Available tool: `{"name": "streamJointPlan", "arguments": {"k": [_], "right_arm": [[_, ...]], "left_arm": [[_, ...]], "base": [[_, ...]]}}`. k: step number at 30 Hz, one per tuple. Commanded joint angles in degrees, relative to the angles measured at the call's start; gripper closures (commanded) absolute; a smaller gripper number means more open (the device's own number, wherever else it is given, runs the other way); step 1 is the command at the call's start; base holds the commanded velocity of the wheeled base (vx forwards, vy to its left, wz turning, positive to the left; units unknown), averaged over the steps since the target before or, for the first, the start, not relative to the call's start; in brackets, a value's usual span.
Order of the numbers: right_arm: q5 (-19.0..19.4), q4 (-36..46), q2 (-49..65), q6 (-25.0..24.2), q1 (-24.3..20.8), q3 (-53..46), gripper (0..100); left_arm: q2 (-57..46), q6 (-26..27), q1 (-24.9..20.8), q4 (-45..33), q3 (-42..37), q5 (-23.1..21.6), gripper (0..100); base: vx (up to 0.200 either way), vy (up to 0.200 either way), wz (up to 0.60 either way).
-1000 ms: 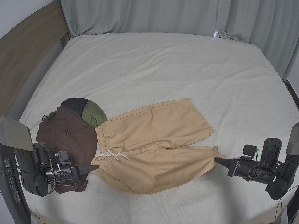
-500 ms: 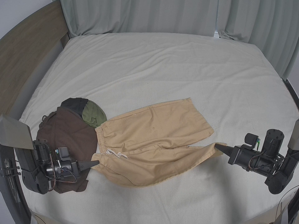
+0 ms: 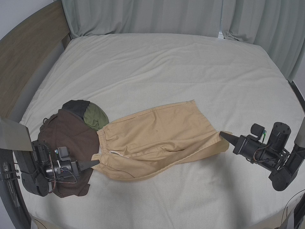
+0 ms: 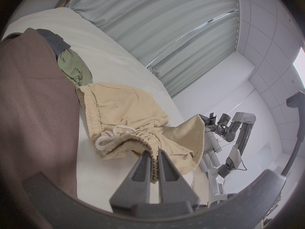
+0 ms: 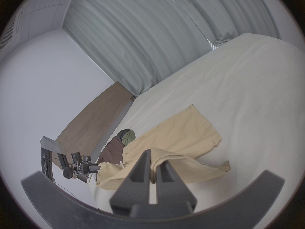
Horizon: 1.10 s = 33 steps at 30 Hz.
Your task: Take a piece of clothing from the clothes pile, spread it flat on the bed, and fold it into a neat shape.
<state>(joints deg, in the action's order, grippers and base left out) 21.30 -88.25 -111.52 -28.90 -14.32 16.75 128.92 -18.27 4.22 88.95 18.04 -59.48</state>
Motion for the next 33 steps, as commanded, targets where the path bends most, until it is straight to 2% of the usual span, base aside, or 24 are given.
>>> {"name": "streamJointPlan", "arguments": {"k": [1,11,21,33], "right_arm": [[0.06,0.01,0.07,-0.01,0.44,2.06,100],[0.06,1.76,-0.37,-0.01,1.32,6.37,100],[0.24,8.79,-0.45,0.08,1.40,13.92,100],[0.32,17.32,-2.65,0.16,1.32,25.53,100]], "left_arm": [[-2.09,-1.41,0.18,0.17,0.24,0.15,100],[-2.97,-2.73,0.70,0.17,0.94,0.42,100],[-2.97,-4.75,1.85,0.17,2.35,0.77,100],[-2.70,-5.11,1.85,0.17,3.32,3.58,100]], "base": [[0.000,0.000,0.00],[0.000,0.000,0.00],[0.000,0.000,0.00],[0.000,0.000,0.00]]}}
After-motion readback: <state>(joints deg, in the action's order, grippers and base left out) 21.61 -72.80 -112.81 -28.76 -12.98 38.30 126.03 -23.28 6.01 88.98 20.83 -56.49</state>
